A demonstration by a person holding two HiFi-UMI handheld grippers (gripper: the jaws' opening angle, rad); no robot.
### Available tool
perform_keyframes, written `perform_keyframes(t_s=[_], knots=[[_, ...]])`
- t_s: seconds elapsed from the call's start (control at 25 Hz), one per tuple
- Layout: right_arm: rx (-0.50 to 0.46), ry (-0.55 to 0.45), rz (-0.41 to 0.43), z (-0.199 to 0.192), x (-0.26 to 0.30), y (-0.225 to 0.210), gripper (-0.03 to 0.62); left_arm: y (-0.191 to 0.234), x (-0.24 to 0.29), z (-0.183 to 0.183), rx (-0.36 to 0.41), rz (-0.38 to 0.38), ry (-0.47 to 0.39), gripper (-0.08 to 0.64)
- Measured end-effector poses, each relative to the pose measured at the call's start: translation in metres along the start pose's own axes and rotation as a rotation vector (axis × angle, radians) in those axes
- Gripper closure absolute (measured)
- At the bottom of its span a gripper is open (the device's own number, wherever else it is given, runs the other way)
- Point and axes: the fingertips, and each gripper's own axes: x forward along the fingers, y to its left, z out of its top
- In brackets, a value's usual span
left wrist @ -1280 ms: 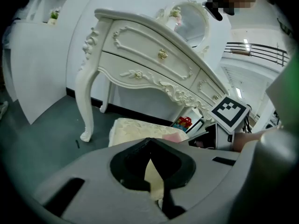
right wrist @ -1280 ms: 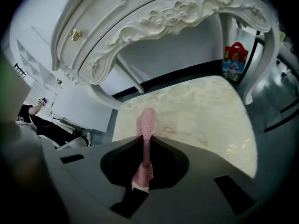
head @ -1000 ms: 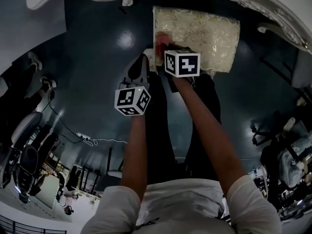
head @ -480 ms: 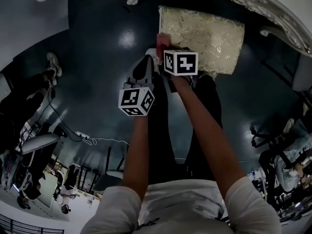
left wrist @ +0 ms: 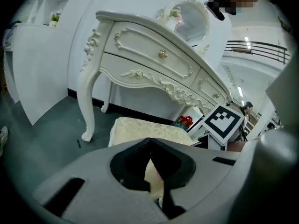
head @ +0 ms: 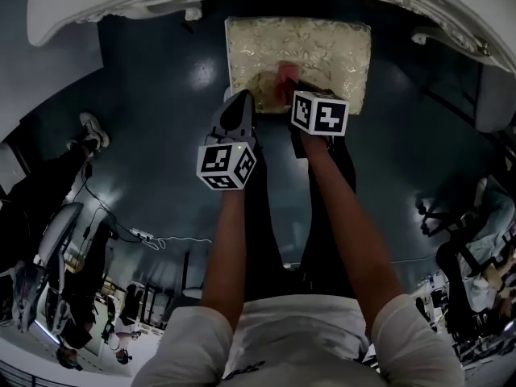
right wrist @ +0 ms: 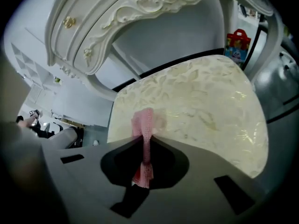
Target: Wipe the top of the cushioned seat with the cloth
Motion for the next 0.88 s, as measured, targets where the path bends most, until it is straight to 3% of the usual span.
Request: perform_keyframes(t_s=[0.44,0.72,0.88], knots=[[0.03,-0.095,-0.111,0.013,-0.063,-0.12,0.569,-0.089,0.048,-0.023,0.028,-0.082,0.032,0.548],[-0.002,-0.125,-0.192,0.017,-0.087,-0.157,0.569,-0.125,0.066,-0.028,0.032,-0.109,0.035,0.548],[0.029,-0.139,-0.238,0.016,-0.094,-0.186,0.569,-0.13,0.069,-0.03,0.037,-0.112,0.036,0.548]])
